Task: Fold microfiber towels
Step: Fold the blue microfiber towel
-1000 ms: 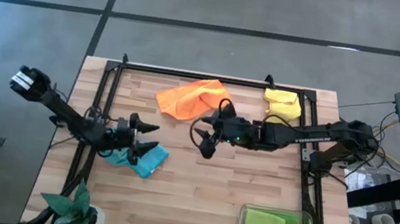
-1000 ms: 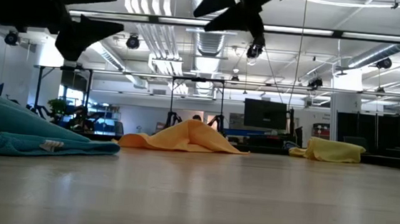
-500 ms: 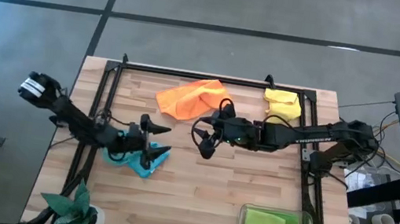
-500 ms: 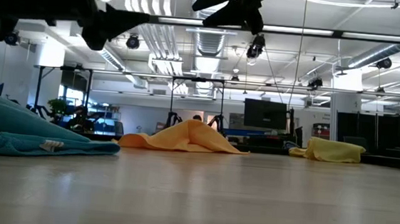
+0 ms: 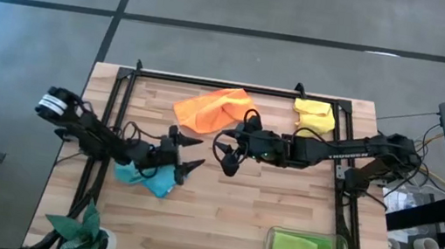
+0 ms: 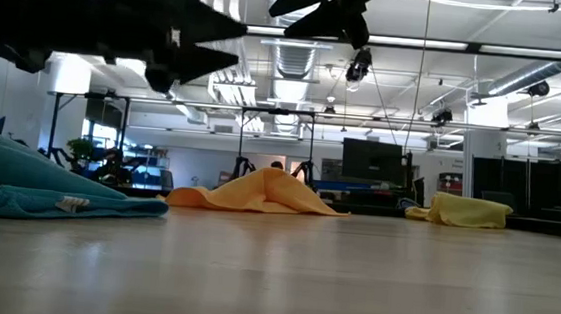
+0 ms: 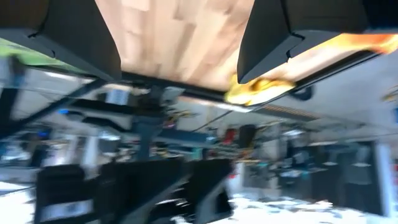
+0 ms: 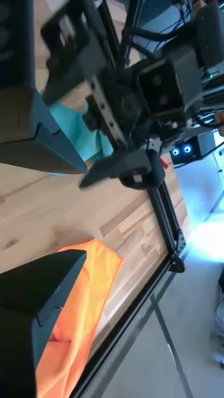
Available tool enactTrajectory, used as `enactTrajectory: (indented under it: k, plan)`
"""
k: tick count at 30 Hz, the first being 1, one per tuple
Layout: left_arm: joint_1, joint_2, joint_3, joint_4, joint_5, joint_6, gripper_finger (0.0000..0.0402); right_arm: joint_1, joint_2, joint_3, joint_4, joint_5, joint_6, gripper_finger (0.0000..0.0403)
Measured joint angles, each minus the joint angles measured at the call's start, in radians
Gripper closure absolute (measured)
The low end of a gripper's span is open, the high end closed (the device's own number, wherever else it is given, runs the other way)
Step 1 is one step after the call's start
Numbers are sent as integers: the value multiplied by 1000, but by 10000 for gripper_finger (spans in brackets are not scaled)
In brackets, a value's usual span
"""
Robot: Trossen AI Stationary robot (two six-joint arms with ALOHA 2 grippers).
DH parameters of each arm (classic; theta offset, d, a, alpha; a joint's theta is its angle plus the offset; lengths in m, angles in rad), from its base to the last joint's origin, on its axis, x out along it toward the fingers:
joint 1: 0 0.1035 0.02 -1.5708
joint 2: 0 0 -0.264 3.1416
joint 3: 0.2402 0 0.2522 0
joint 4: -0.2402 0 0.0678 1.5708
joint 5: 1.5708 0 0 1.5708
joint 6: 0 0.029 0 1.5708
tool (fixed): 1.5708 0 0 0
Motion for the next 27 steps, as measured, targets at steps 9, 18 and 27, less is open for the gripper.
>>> enactTrajectory:
  k: [9, 18, 27]
  plan:
    - [0, -106, -16, -87, 51, 18, 97, -24, 13, 0, 369, 2, -43, 195]
    - [0, -244, -20, -222, 51, 17, 97, -62, 107, 70, 416, -338, -121, 195]
    - [4, -340, -53, -346, 47, -8, 97, -88, 450, 565, -248, -279, -226, 201]
